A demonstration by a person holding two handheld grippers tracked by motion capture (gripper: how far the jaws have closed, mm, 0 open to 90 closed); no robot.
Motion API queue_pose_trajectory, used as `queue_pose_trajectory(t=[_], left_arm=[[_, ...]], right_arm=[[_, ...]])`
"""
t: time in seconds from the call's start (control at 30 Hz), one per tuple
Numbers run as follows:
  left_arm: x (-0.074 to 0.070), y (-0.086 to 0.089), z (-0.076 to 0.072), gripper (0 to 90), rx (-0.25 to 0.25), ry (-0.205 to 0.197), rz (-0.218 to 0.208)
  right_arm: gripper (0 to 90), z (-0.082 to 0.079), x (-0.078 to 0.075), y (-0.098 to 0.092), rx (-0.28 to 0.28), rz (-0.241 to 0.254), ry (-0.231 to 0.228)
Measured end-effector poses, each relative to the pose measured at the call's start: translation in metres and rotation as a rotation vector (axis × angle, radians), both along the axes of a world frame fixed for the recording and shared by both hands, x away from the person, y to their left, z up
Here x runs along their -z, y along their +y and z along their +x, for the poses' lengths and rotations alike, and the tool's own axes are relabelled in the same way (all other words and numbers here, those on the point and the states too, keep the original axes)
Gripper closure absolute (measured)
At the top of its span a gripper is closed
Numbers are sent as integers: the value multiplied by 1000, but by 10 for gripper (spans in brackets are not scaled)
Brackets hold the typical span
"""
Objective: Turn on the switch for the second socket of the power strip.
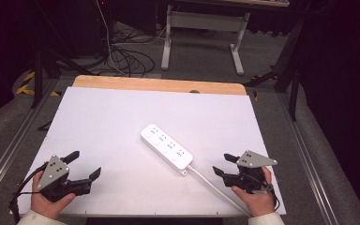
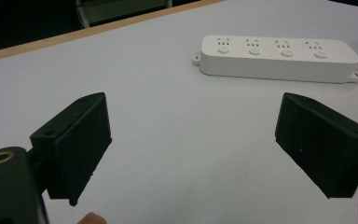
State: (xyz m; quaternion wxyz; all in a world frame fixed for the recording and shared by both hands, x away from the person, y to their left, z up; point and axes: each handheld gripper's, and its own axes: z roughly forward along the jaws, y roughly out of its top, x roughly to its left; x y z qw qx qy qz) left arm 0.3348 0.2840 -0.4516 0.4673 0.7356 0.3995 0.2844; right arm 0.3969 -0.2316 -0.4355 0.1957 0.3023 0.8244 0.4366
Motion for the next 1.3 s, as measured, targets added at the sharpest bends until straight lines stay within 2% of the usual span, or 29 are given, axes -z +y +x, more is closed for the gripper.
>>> queue_pose_trajectory(t=[0.13, 0.53, 1.3], left_arm=[[0, 0, 0, 108, 1, -1, 0], [0, 0, 0, 108, 2, 0, 0], [0, 1, 0, 103, 4, 8, 7]], right_arm=[[427, 4, -7, 10, -20, -10, 2], [472, 13, -28, 36, -84, 7, -6], [552, 37, -40, 86, -183, -3, 10]])
